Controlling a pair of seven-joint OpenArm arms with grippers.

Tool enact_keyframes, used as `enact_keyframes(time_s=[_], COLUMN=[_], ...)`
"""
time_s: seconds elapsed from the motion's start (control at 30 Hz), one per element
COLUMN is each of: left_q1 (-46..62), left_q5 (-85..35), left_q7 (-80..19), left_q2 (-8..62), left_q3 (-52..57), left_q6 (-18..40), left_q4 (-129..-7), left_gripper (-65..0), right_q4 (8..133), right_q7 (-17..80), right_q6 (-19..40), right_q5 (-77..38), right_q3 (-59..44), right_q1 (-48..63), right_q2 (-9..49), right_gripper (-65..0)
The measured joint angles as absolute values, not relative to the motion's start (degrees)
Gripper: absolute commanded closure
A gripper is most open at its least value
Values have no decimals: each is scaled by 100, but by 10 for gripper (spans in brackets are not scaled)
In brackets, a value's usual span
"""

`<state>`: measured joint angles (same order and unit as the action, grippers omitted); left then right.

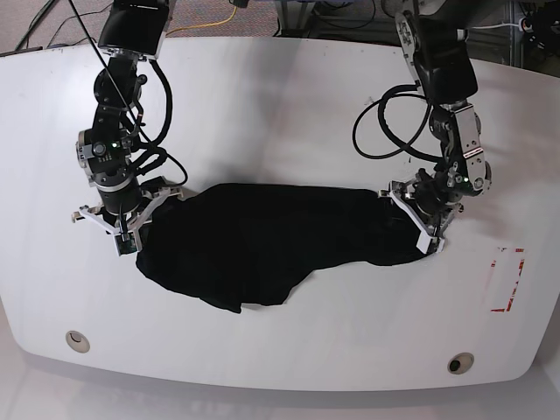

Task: Layout the t-shirt on the table in an organized manner, then fold the t-shirt properly
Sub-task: 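Lift the shirt with both grippers, swing it up and lay it flat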

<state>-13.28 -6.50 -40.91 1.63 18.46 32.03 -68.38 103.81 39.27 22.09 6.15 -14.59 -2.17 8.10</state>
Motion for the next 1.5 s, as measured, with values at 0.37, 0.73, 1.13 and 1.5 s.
enact_keyframes(time_s=[0.37, 0.73, 1.13, 1.5], left_q1=[-1247, -827, -967, -1865], left_q5=[-587, -655, -670, -718], left_q7=[-4309, -4980, -5649, -6007], left_q2=[351, 731, 972, 961], left_q3=[1839, 1839, 1846, 1837], left_q6=[3218, 3284, 3304, 3304], left_q4=[-7363, -9738, -11043, -11107], left_gripper=[-1, 0, 0, 0], right_q4=[10388, 10838, 11336, 11327], right_q7=[3927, 3970, 3975, 3979], right_q6=[2209, 2196, 2248, 2257], right_q5=[617, 666, 626, 615], right_q3=[-1500, -1872, -1868, -1850], right_q1=[-202, -47, 102, -425], right_q2=[829, 843, 829, 1146], right_gripper=[0, 0, 0, 0])
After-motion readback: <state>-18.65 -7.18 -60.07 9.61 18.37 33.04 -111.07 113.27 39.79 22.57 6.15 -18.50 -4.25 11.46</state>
